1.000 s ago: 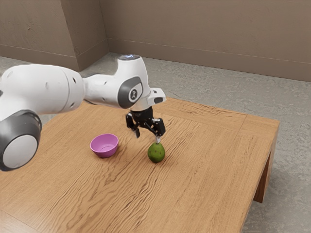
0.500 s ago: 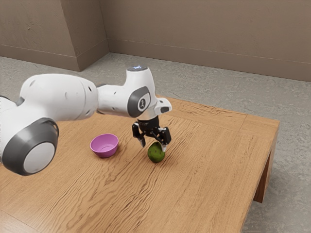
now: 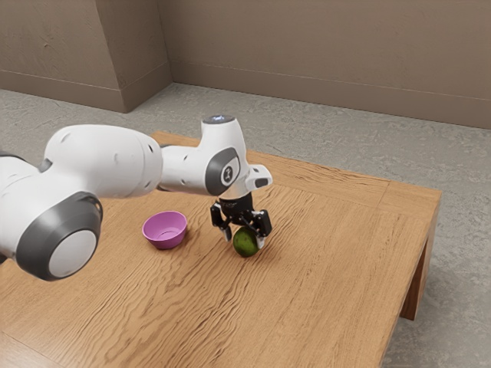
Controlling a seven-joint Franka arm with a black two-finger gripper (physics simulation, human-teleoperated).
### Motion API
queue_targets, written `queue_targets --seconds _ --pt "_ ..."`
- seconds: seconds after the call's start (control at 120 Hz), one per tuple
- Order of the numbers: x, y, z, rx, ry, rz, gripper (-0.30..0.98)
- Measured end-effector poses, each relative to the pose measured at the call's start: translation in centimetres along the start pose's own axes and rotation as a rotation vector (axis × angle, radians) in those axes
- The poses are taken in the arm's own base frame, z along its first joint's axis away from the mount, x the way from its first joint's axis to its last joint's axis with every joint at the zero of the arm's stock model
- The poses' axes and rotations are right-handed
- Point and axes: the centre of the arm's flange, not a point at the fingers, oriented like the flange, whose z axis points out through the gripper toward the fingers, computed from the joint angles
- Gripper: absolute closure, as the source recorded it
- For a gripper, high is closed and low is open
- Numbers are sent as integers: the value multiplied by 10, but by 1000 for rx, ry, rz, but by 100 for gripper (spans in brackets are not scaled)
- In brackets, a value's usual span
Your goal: Place the pear in the bowl.
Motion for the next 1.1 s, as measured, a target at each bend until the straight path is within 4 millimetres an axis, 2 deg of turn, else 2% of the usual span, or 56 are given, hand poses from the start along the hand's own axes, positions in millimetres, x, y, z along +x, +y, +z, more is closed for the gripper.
queue_targets --seconds 0.492,0.833,0.967,1.1 --pt "7 2 1 -26 25 -8 15" --pt "5 -3 -1 -39 22 -38 37" --pt "7 -12 -13 -27 35 -53 55" --pt "8 -31 -41 -6 53 -87 72"
